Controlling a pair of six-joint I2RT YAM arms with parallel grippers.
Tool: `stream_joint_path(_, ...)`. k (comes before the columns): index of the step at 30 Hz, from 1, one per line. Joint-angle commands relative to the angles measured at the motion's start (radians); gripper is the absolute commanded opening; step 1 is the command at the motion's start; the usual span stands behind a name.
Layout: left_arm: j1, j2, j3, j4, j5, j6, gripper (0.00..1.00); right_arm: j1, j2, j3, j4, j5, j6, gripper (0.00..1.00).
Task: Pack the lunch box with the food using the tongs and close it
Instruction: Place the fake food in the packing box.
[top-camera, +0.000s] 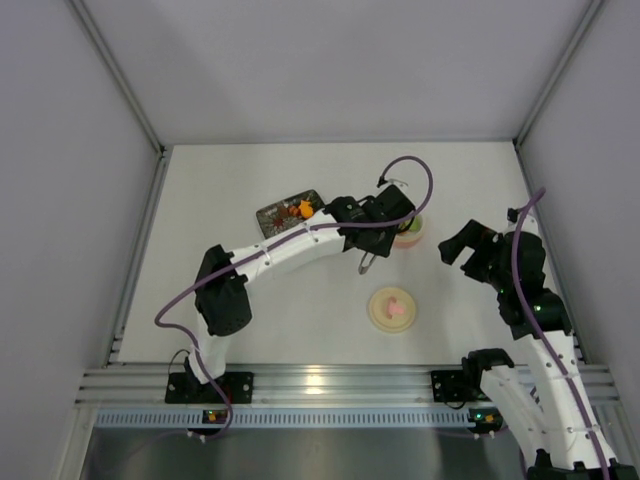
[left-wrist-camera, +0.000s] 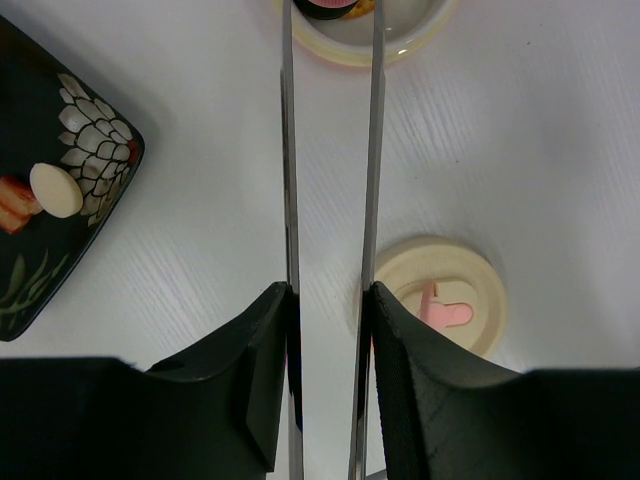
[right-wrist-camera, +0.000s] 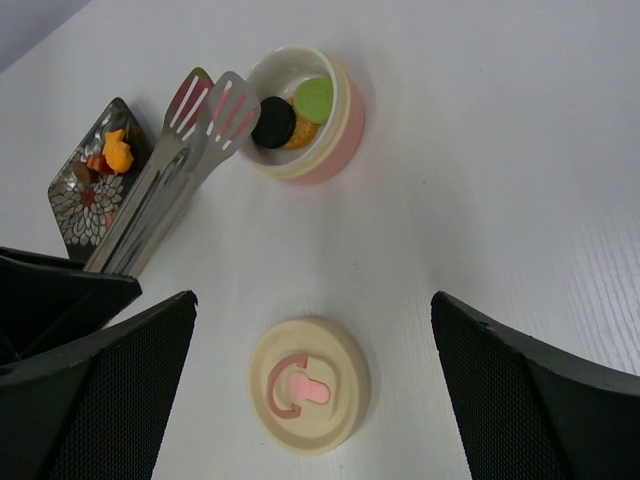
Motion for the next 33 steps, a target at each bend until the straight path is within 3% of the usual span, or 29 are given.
stream_joint_path(1,-0.010,0.014,0.046,0.057,0.009,0.001,0.40,-0.016,-0.015,0.021,-0.015,0.011,-0.013,1.00)
stream_joint_path(15,-0.036,0.045,0.037,0.072,0.023,0.008,0.41,-0.016,-0.022,-0.003,-0.002,0.002,-0.008,0.99)
stream_joint_path(33,-0.044,0.043,0.022,0.078,-0.009,0.011,0.50,-0.016,-0.019,-0.020,0.012,-0.012,-0.004,1.00)
